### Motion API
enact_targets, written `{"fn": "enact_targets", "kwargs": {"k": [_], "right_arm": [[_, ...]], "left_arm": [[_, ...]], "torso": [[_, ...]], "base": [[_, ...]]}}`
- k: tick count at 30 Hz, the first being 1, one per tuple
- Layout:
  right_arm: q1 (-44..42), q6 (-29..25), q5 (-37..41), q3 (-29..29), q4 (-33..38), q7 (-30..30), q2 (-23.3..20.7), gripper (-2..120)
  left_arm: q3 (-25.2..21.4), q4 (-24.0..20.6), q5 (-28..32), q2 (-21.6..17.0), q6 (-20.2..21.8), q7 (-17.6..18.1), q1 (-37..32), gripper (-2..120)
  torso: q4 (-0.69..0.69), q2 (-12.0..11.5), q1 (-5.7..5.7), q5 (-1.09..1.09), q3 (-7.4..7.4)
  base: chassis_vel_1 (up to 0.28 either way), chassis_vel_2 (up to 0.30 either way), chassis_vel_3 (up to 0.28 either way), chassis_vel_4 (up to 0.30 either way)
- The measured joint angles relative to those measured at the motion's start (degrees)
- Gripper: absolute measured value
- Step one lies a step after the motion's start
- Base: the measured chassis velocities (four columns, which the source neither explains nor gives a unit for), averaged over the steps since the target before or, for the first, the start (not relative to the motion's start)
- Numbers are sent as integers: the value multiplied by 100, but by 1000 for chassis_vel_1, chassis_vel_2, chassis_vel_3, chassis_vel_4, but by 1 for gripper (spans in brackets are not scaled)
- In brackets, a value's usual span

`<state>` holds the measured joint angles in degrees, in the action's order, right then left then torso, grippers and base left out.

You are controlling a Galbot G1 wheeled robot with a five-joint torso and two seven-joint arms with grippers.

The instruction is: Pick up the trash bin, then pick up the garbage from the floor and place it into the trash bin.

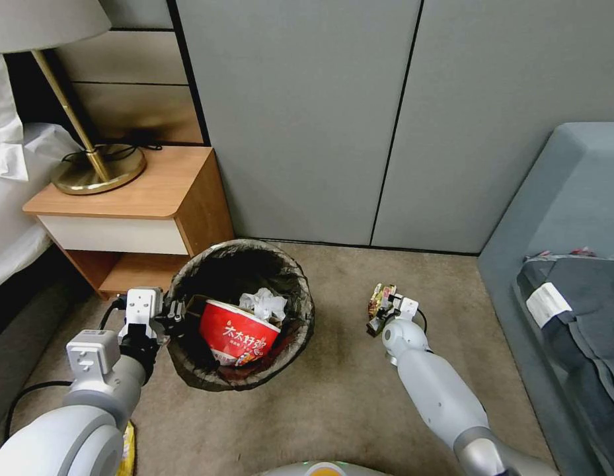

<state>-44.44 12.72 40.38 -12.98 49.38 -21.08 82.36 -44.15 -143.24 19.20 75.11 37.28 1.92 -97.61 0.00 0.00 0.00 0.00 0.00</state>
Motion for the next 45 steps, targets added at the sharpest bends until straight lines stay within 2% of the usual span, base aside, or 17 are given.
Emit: {"fn": "enact_targets", "kwargs": {"k": [7, 11, 14, 16, 17, 18, 20, 23, 25, 26, 28, 29, 32, 37, 41, 42, 45], "right_arm": [[-58, -34, -2, -5, 94, 0, -11, 0], [-174, -81, -116, -7, 415, -17, -84, 0], [-396, -68, -272, -39, 1086, -30, -248, 0], [-446, -49, -307, -58, 1243, -27, -280, 0], [-538, 18, -381, -127, 1588, -5, -333, 0], [-538, 18, -381, -127, 1588, -5, -333, 0], [-671, 179, -523, -300, 2176, 64, -387, 0], [-766, 282, -545, -354, 2632, 89, -476, 0], [-893, 456, -461, -325, 3386, 92, -666, 0], [-893, 456, -461, -325, 3386, 92, -666, 0], [-971, 603, -252, -232, 4133, 32, -882, 0], [-971, 603, -252, -232, 4133, 32, -882, 0], [-1062, 633, -302, -110, 4959, 83, -1196, 0], [-1158, 763, -249, -27, 5626, 211, -1560, 0], [-1259, 915, -147, 52, 6404, 544, -2219, 0], [-1259, 915, -147, 52, 6404, 544, -2219, 0], [-1303, 968, 24, 152, 7038, 729, -2555, 0]], "left_arm": [[0, 0, 0, 1, 1, 0, -11, 1], [-6, 0, -1, 1, 1, 0, -19, 1], [-14, 0, 4, 2, 2, 0, -26, 1], [-16, 0, 5, 2, 2, 0, -29, 1], [-21, 0, 7, 1, 4, 0, -33, 1], [-21, 0, 7, 1, 4, 0, -33, 1], [-23, 0, 11, -2, 6, 0, -39, 1], [-21, 0, 15, -7, 9, 0, -43, 1], [-6, 0, 19, -13, 12, 0, -50, 1], [-6, 0, 19, -13, 12, 0, -50, 1], [7, 0, 26, -14, 17, 0, -63, 1], [7, 0, 26, -14, 17, 0, -63, 1], [20, 0, 52, -20, 28, 1, -78, 1], [18, 0, 64, -42, 36, 8, -87, 1], [48, 0, 65, -100, 43, 11, -92, 1], [48, 0, 65, -100, 43, 11, -92, 1], [59, 1, 62, -64, 60, 19, -71, 1]], "torso": [[0, 0, 0, 0, 0], [0, 0, 0, 1, 0], [0, 0, 0, 1, 0], [0, 0, 0, 1, 0], [-1, 0, 0, 0, 0], [-1, 0, 0, 0, 0], [0, 0, 0, 1, 0], [0, 0, 0, -1, -1], [-1, 0, 0, 2, -1], [-1, 0, 0, 2, -1], [1, 1, 0, 1, -1], [1, 1, 0, 1, -1], [1, 1, 0, 1, -1], [0, 0, 0, 1, -1], [0, 0, 0, 1, -1], [0, 0, 0, 1, -1], [0, 1, 0, -2, -1]], "base": [[0, 0, 0, 0], [0, 0, 0, 0], [0, 0, 0, 0], [0, 0, 0, 0], [0, 0, 0, 0], [0, 0, 0, 0], [0, 0, 0, 0], [0, 0, 0, 0], [0, 0, 0, 0], [0, 0, 0, 0], [0, 0, 0, 0], [0, 0, 0, 0], [0, 0, 0, 0], [0, 0, 0, 0], [0, 0, 0, 0], [0, 0, 0, 0], [0, 0, 0, 0]]}}
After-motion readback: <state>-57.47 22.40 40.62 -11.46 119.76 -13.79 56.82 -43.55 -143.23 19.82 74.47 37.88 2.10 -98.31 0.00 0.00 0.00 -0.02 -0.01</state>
